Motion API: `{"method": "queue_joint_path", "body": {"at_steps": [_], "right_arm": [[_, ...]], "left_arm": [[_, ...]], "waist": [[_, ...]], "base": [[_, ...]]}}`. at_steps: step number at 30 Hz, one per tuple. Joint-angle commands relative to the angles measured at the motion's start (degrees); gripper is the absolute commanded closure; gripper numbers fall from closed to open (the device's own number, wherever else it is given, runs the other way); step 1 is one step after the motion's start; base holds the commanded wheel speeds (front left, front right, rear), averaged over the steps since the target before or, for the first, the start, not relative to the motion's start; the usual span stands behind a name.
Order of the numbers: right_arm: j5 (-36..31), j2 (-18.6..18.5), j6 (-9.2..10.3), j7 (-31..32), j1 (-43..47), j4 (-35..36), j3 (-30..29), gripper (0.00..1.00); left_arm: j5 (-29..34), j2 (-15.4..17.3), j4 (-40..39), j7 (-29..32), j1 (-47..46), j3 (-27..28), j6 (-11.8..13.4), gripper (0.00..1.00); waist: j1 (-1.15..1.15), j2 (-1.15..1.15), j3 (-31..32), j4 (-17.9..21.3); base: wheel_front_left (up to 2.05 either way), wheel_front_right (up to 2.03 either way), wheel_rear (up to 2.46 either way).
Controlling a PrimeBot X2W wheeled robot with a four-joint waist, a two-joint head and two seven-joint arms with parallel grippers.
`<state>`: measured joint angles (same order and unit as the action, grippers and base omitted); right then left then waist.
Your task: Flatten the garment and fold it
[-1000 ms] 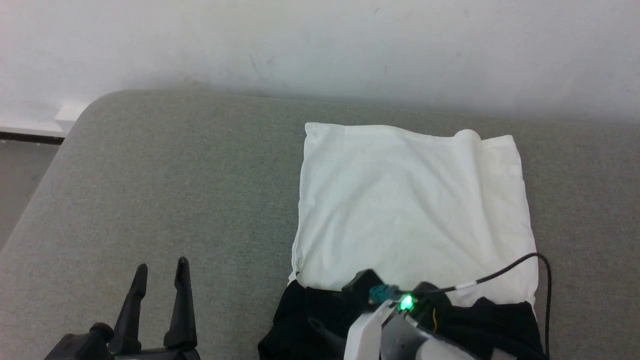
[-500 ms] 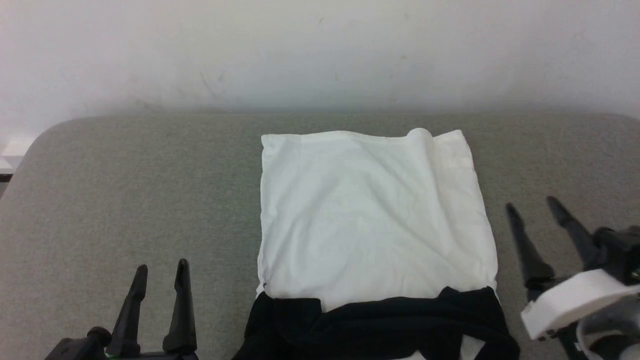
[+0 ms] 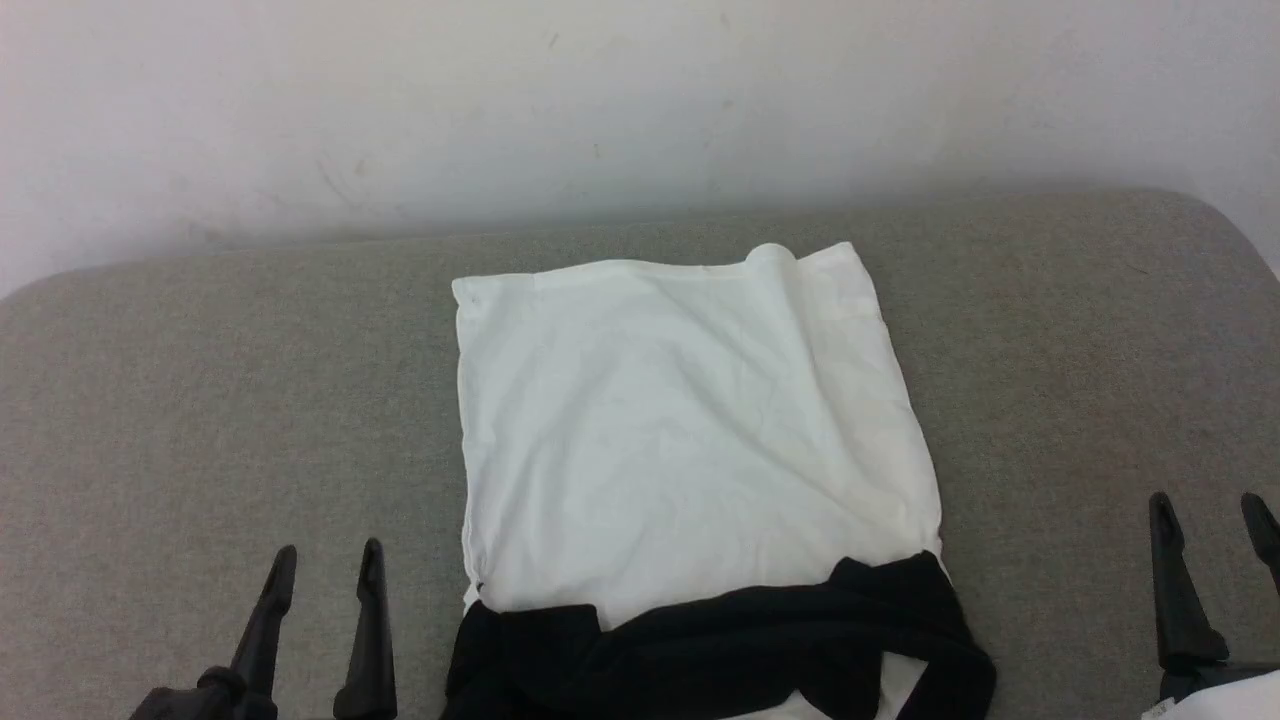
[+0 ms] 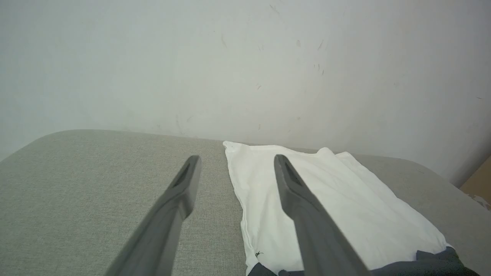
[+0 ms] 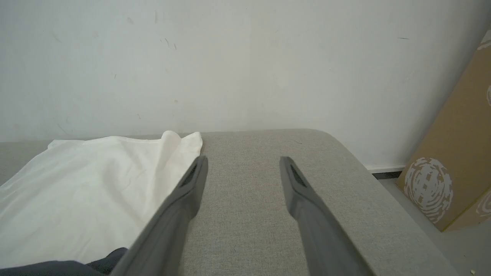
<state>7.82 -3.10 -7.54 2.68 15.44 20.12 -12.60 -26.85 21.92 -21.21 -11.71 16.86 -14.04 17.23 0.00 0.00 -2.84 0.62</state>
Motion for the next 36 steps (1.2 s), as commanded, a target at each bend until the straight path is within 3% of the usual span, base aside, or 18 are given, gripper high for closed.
{"method": "queue_joint_path", "body": {"at_steps": [1,5,9,17,20,25,30,36], "right_arm": [[0.52,0.21,0.05,-0.55,0.1,0.08,0.02,0.0],[0.3,0.22,0.05,-0.57,-1.53,1.46,0.19,0.0],[-0.22,0.22,0.05,-0.23,-4.17,3.32,0.8,0.0],[-0.9,0.22,0.05,0.11,-8.86,5.24,2.56,0.0],[-0.71,0.22,0.05,-0.09,-10.31,5.4,2.87,0.0],[0.48,0.22,0.05,-1.16,-12.6,4.7,2.87,0.0],[0.33,0.22,0.05,-1.74,-14.93,4.16,3.89,0.0],[0.3,0.22,0.05,-1.97,-16.42,3.54,4.08,0.0]], "left_arm": [[0.44,0.18,-0.05,-0.26,0.17,0.04,0.33,0.0],[-0.2,1.14,-1.56,1.36,-3.48,0.6,-0.6,0.0],[0.2,4.51,-2.89,6.49,-11.84,1.32,-2.32,0.0],[-3.88,10.28,-1.03,21.75,-35.88,1.43,-8.78,0.0],[-3.85,14.21,3.75,29.35,-46.39,-0.61,-13.23,0.0],[-8.06,12.98,16.29,39.18,-61.87,-2.86,-17.05,0.0],[-9.95,12.35,24.64,44.47,-67.5,-4.64,-18.94,0.0],[-11.22,13.28,29.62,50.23,-69.79,-5.57,-19.12,0.0]], "waist": [[0.0,0.0,-0.52,0.14],[0.0,0.0,-2.45,-0.05],[0.0,0.0,-6.15,-0.56],[0.0,0.0,-14.68,-0.81],[0.0,0.0,-17.92,-0.39],[0.0,0.0,-23.54,0.8],[0.0,0.0,-26.89,2.7],[0.0,0.0,-29.5,4.78]], "base": [[0.0,0.0,0.0],[0.0,0.0,0.0],[0.0,0.0,0.0],[0.0,0.0,0.0],[0.0,0.0,0.0],[0.0,0.0,0.0],[0.0,0.0,0.0],[0.0,0.0,0.0]]}}
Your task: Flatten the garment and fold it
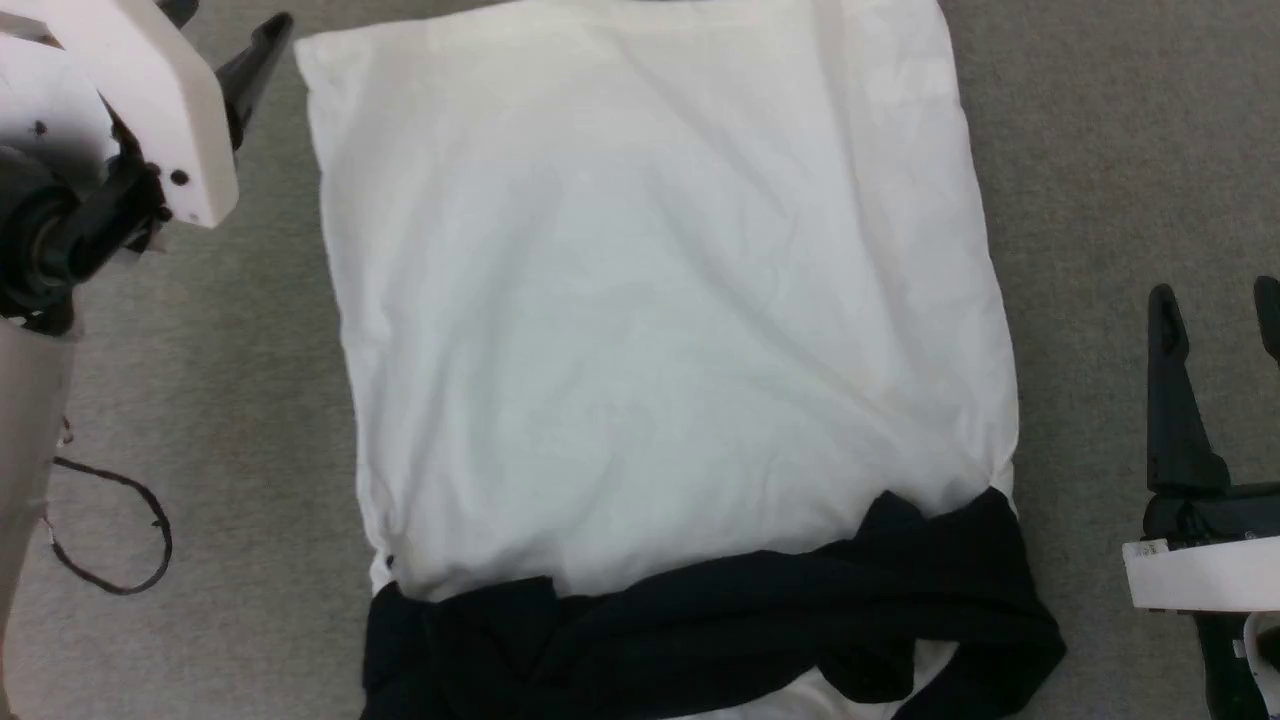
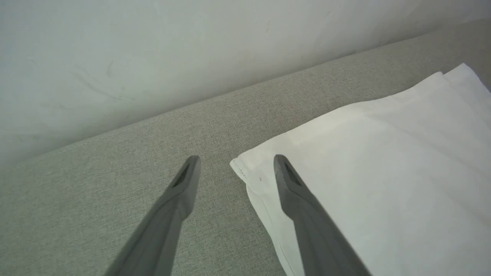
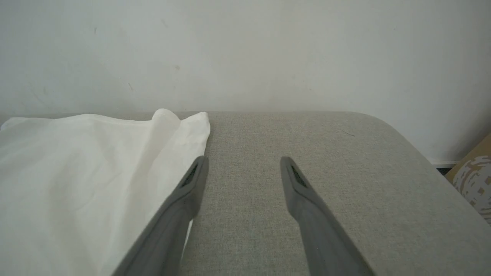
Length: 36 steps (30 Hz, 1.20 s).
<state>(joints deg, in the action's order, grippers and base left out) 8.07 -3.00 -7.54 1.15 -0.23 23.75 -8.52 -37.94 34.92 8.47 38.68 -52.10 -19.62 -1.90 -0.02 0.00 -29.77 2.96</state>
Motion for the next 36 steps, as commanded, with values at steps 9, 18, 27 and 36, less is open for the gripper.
{"method": "queue_joint_path", "body": {"at_steps": [9,18,27,36], "right_arm": [[1.08,0.13,0.05,-1.54,-0.86,-1.4,-0.42,0.0],[0.98,0.13,0.05,-1.74,-1.11,-1.35,-0.31,0.0],[-3.11,0.11,0.05,3.15,-7.07,2.65,3.72,0.0],[0.36,-3.4,0.05,18.15,-28.71,1.2,3.17,0.0]], "left_arm": [[-3.25,0.87,3.19,4.34,-1.2,1.31,1.63,0.0],[-2.73,2.69,5.07,8.31,1.63,0.76,5.0,0.64],[-4.45,-0.78,3.09,1.61,5.04,0.67,2.61,1.0],[-4.63,-5.02,2.66,-3.51,7.56,-0.81,2.17,1.0]], "waist": [[0.02,0.0,-5.83,5.2],[0.02,0.0,-7.04,5.82],[0.02,0.0,-2.66,3.15],[0.02,0.0,1.65,-0.34]], "base": [[0.0,0.0,0.0],[0.0,0.0,0.0],[0.0,0.0,0.0],[0.0,0.0,0.0]]}}
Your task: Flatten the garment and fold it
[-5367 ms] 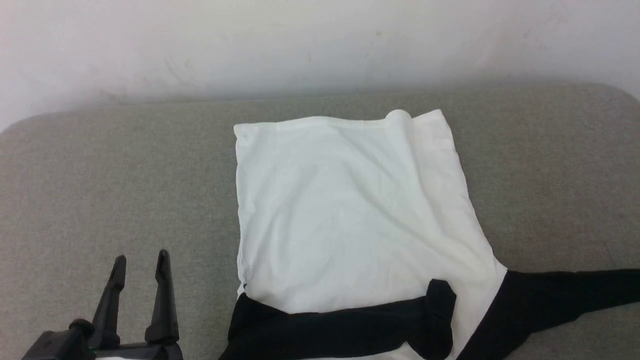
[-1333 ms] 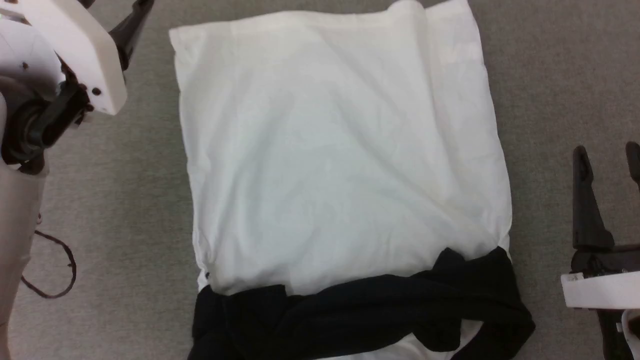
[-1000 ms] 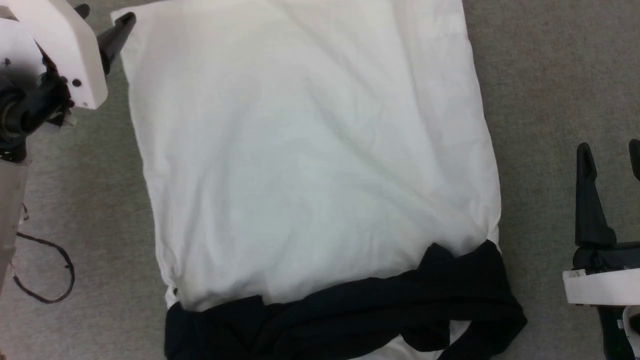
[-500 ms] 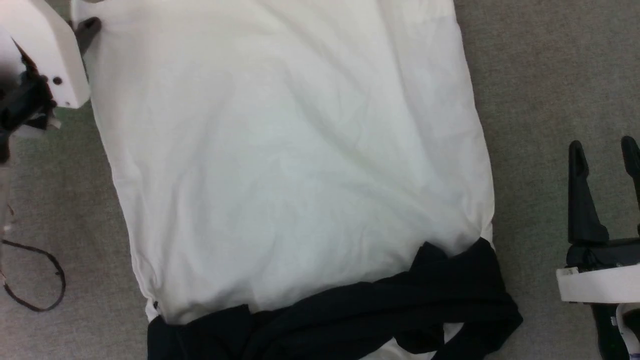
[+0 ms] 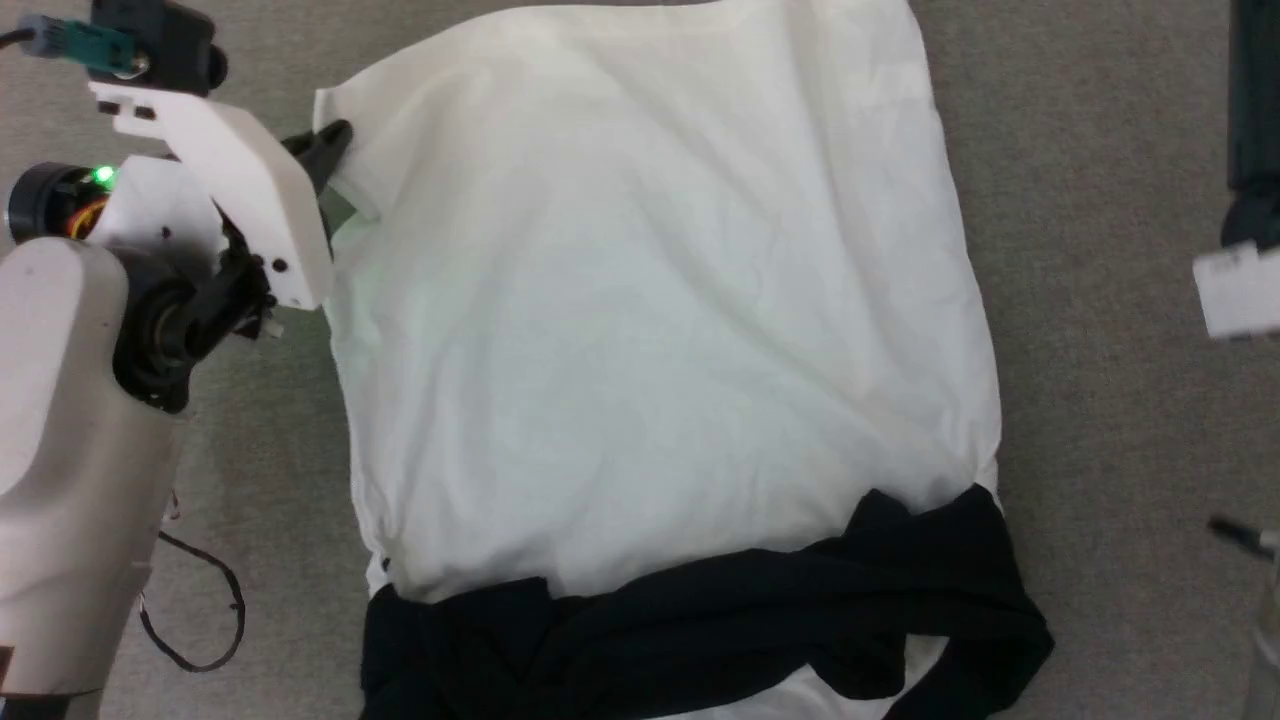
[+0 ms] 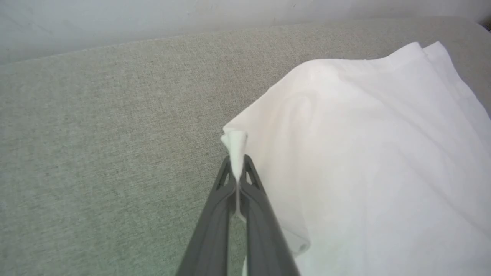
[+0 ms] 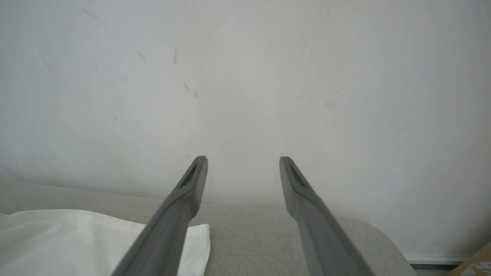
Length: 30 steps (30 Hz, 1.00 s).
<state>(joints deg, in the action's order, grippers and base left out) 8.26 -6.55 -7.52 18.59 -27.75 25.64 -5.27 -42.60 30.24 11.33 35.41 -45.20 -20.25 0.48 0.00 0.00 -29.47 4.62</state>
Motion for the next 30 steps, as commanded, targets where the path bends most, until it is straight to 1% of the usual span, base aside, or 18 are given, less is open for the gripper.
{"method": "queue_joint_path", "body": {"at_steps": [1,6,8,13,16,20,29,30], "right_arm": [[0.01,-0.26,0.03,3.0,-3.57,-2.1,0.45,0.0],[1.93,0.67,0.03,13.15,-14.13,-11.45,0.8,0.0],[1.32,0.06,0.03,16.55,-17.27,-15.65,0.94,0.0],[-0.46,-0.27,0.03,26.06,-21.24,-25.57,-0.08,0.0],[-1.67,-0.83,0.03,29.47,-21.67,-29.26,-0.12,0.0],[-2.53,-1.0,0.03,29.8,-22.32,-31.47,-0.72,0.0],[-3.25,-1.39,0.03,27.48,-23.6,-34.4,-1.28,0.0],[-3.03,-1.31,0.03,27.64,-23.62,-34.81,-1.16,0.02]], "left_arm": [[0.07,-0.64,-0.57,-0.2,0.56,-0.39,-0.08,1.0],[0.01,-1.59,-2.17,-0.02,-0.62,-0.84,0.27,1.0],[0.06,-2.14,-2.64,0.0,-1.44,-1.15,0.27,1.0],[0.38,-3.43,-3.37,0.27,-3.27,-2.14,0.37,1.0],[0.44,-4.42,-3.19,0.2,-4.08,-2.77,0.34,1.0],[0.37,-5.3,-3.34,0.3,-4.95,-3.32,0.36,1.0],[0.19,-6.35,-3.56,-0.63,-5.56,-3.57,0.62,1.0],[0.15,-6.44,-3.48,-0.77,-5.55,-3.59,0.6,1.0]], "waist": [[0.0,0.0,1.11,-2.42],[0.0,0.0,-1.39,-4.04],[0.0,0.0,-2.66,-4.85],[0.0,0.0,-5.1,-6.79],[0.0,0.0,-5.82,-8.02],[0.0,0.0,-7.21,-9.43],[0.0,0.0,-9.69,-11.02],[0.0,0.0,-9.78,-11.08]], "base": [[0.0,0.0,0.0],[0.0,0.0,0.0],[0.0,0.0,0.0],[0.0,0.0,0.0],[0.0,0.0,0.0],[0.0,0.0,0.0],[0.0,0.0,0.0],[0.0,0.0,0.0]]}}
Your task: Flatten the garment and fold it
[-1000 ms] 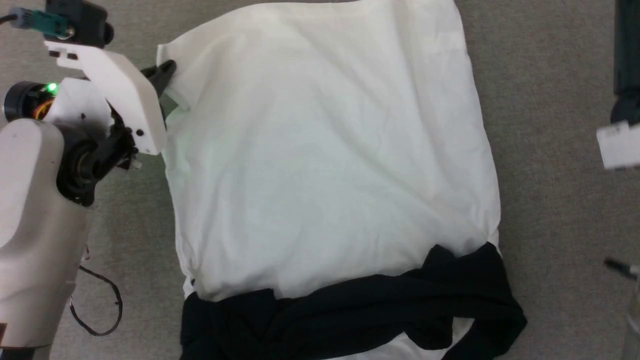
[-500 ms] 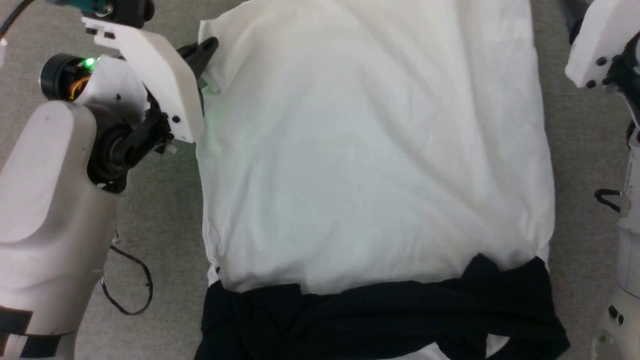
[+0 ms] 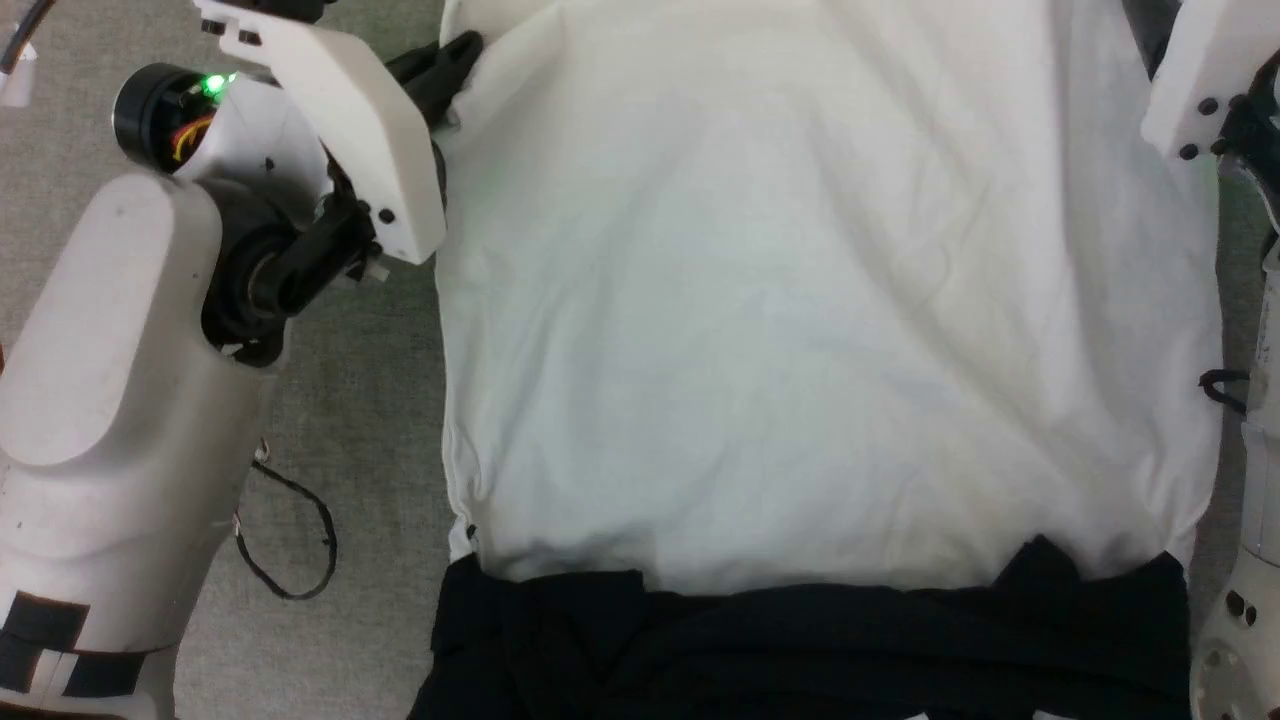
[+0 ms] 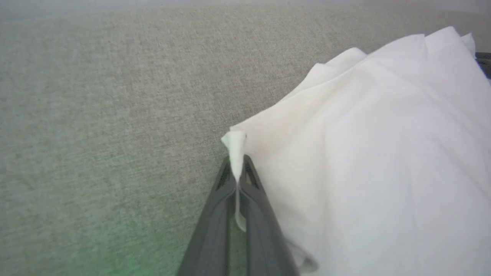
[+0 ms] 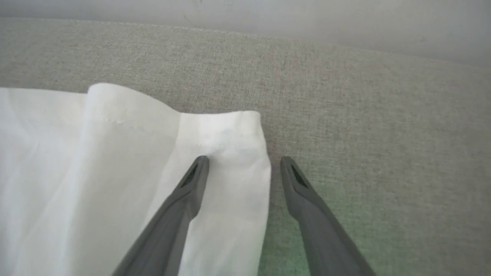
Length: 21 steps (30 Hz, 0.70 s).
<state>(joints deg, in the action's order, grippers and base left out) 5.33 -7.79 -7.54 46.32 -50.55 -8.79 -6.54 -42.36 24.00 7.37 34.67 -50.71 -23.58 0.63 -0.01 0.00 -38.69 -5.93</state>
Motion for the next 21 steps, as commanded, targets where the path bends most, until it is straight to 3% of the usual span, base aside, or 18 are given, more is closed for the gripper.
{"method": "queue_joint_path", "body": {"at_steps": [1,2,3,10,21], "right_arm": [[0.08,-0.02,0.05,0.24,-0.82,-0.69,0.32,0.64],[0.23,0.07,0.05,0.55,-0.85,-0.87,0.3,0.89],[0.27,0.21,0.05,0.77,-0.88,-0.93,0.14,1.0],[0.29,0.0,0.05,-2.06,-1.37,0.49,-0.03,1.0],[3.61,-4.81,0.05,-11.28,-2.76,3.48,-0.13,1.0]], "left_arm": [[-0.14,-0.25,0.56,-0.14,-0.06,-0.27,0.42,1.0],[-0.18,-0.26,0.66,-0.25,-0.06,-0.27,0.38,1.0],[-0.25,-0.24,0.77,-0.31,-0.05,-0.25,0.32,1.0],[0.12,0.06,0.77,-3.12,-0.31,0.3,-0.61,1.0],[5.12,1.16,1.51,-20.26,-3.56,5.69,-0.45,1.0]], "waist": [[0.01,0.0,-0.62,-0.57],[0.01,0.0,-0.65,-0.58],[0.01,0.0,-0.61,-0.58],[0.01,0.0,0.97,-0.38],[0.01,0.0,6.48,1.41]], "base": [[0.0,0.0,0.0],[0.0,0.0,0.0],[0.0,0.0,0.0],[0.0,0.0,0.0],[0.0,0.0,0.0]]}}
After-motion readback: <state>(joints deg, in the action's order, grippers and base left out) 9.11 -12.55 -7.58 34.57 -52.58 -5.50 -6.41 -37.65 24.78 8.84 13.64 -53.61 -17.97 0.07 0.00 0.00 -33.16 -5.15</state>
